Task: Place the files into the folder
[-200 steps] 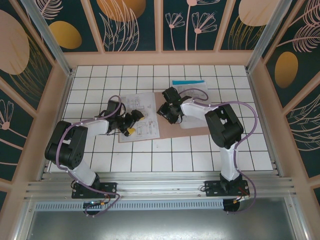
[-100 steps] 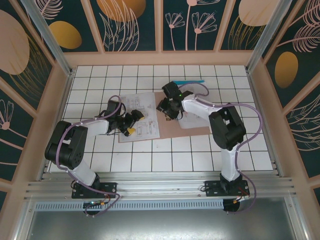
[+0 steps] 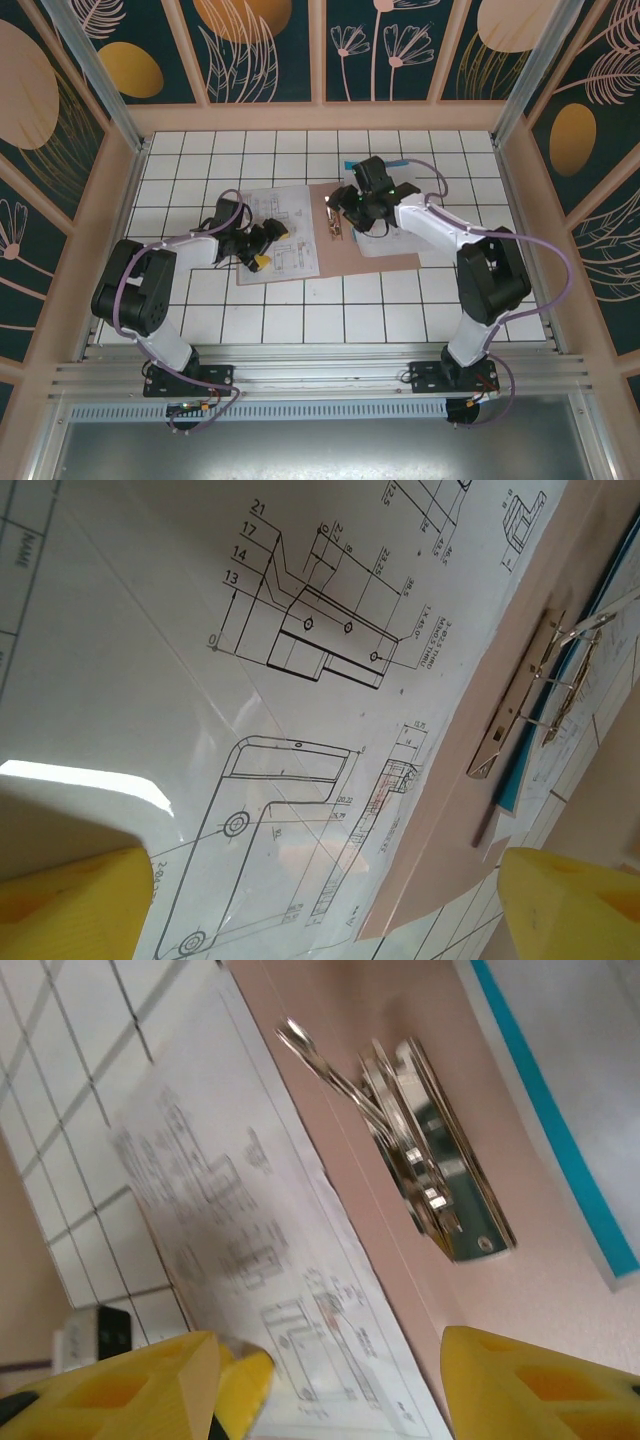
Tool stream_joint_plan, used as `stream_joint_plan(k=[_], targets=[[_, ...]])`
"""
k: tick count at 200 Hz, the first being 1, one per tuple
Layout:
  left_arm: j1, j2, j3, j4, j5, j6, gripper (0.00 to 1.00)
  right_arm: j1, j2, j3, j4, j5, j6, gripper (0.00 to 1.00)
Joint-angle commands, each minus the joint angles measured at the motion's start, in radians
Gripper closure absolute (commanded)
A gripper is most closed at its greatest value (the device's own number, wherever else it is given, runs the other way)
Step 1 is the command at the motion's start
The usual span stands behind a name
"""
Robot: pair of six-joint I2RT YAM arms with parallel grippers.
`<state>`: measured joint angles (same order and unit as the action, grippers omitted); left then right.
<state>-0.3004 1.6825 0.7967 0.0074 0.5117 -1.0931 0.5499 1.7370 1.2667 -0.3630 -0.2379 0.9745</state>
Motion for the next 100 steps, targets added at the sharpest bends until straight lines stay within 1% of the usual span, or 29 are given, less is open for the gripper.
stream_joint_plan(k=[1,20,23,40,71,80,87,100], targets=[[0.003,0.052,0.001,-0.100,-0.063,0.033,0.10,0.003,-0.006,-0.035,0.073,-0.072,-0.004,0.40],[0.003,0.058,0.018,-0.118,-0.071,0.049,0.10,0.002,-0.025,-0.073,0.117,-0.073,-0.016,0.41],[0.002,0.060,0.021,-0.121,-0.073,0.052,0.10,-0.026,-0.027,-0.077,0.122,-0.075,-0.020,0.41],[0.003,0.067,0.047,-0.144,-0.086,0.067,0.10,-0.066,-0.036,-0.090,0.125,-0.077,-0.047,0.43],[0.002,0.057,0.144,-0.221,-0.135,0.111,0.12,-0.178,-0.078,-0.144,0.132,-0.077,-0.090,0.43],[0.003,0.051,0.169,-0.243,-0.140,0.125,0.14,-0.215,-0.083,-0.159,0.136,-0.094,-0.098,0.43],[-0.001,0.052,0.221,-0.252,-0.131,0.133,0.16,-0.243,-0.086,-0.167,0.140,-0.108,-0.111,0.44],[-0.018,0.064,0.276,-0.248,-0.089,0.140,0.21,-0.290,-0.086,-0.171,0.138,-0.126,-0.141,0.44]])
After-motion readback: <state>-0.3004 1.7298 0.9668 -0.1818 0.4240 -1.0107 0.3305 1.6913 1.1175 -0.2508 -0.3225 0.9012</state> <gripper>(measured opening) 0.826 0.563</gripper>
